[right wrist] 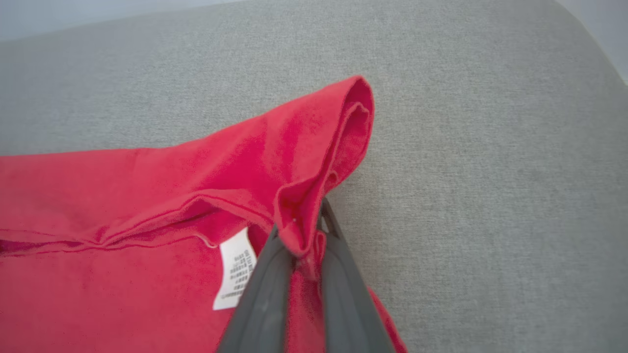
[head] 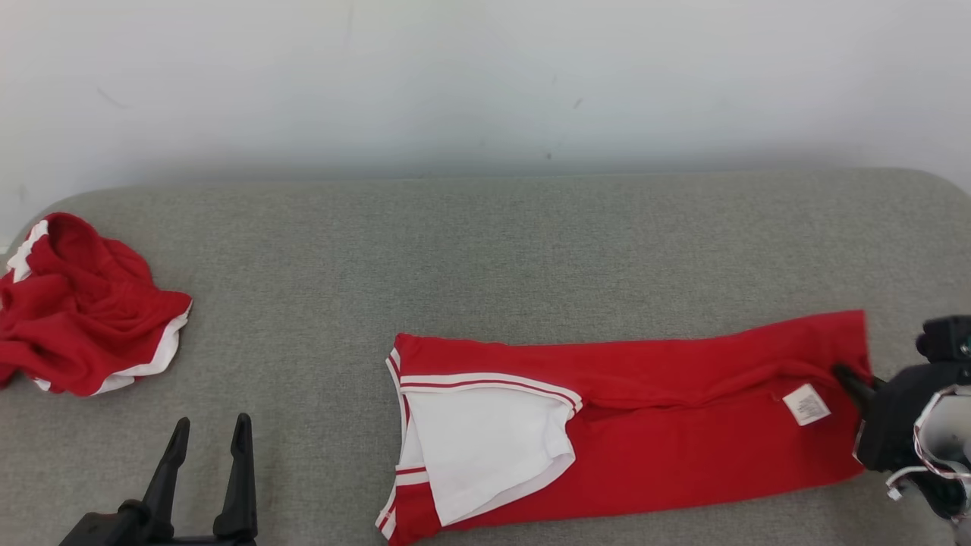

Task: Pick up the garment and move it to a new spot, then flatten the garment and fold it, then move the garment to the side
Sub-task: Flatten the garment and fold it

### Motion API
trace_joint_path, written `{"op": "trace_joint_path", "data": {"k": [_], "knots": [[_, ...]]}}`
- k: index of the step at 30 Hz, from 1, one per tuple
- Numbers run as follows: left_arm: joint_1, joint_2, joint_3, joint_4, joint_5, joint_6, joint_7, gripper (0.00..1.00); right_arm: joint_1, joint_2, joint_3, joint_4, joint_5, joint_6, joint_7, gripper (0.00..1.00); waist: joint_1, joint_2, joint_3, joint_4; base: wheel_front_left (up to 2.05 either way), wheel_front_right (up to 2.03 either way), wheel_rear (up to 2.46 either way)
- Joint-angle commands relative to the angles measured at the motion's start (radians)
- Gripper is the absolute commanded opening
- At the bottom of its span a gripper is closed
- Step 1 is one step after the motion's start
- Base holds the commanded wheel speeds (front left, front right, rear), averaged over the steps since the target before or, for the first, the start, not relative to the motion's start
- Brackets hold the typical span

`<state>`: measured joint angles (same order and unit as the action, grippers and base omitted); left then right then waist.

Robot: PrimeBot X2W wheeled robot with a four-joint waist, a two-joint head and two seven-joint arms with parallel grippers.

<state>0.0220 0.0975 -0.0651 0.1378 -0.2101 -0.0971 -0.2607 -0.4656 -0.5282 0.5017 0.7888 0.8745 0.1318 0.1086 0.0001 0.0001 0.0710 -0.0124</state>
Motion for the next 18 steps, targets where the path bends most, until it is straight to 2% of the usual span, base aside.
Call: {"op": "trace_joint_path", "data": {"k": [1,7,13,18], "knots": [[0.001,-0.001,0.007,0.003,0.009,-0.002,-0.006,1.0,0.014,-0.005,-0.008,-0.069,0.048,-0.002,0.036,0.0,-0.0001,-0.0001,0.005,-0.012,0.0,0.0,0.0],[-0.011,-0.007,0.006,0.013,0.01,-0.008,-0.006,1.0,0.068,-0.05,-0.008,-0.328,0.216,-0.002,0.17,0.0,-0.0001,-0.0001,0.005,-0.022,0.0,0.0,0.0],[-0.018,-0.013,0.0,0.023,0.008,-0.01,-0.006,1.0,0.107,-0.076,-0.022,-0.473,0.314,-0.002,0.232,0.0,-0.0001,-0.0001,0.001,-0.014,0.0,0.0,0.0],[-0.017,-0.017,-0.001,0.031,0.006,-0.016,-0.006,1.0,0.127,-0.068,-0.025,-0.582,0.402,-0.002,0.278,0.0,-0.0001,-0.0001,-0.004,0.004,0.0,0.0,0.0]]}}
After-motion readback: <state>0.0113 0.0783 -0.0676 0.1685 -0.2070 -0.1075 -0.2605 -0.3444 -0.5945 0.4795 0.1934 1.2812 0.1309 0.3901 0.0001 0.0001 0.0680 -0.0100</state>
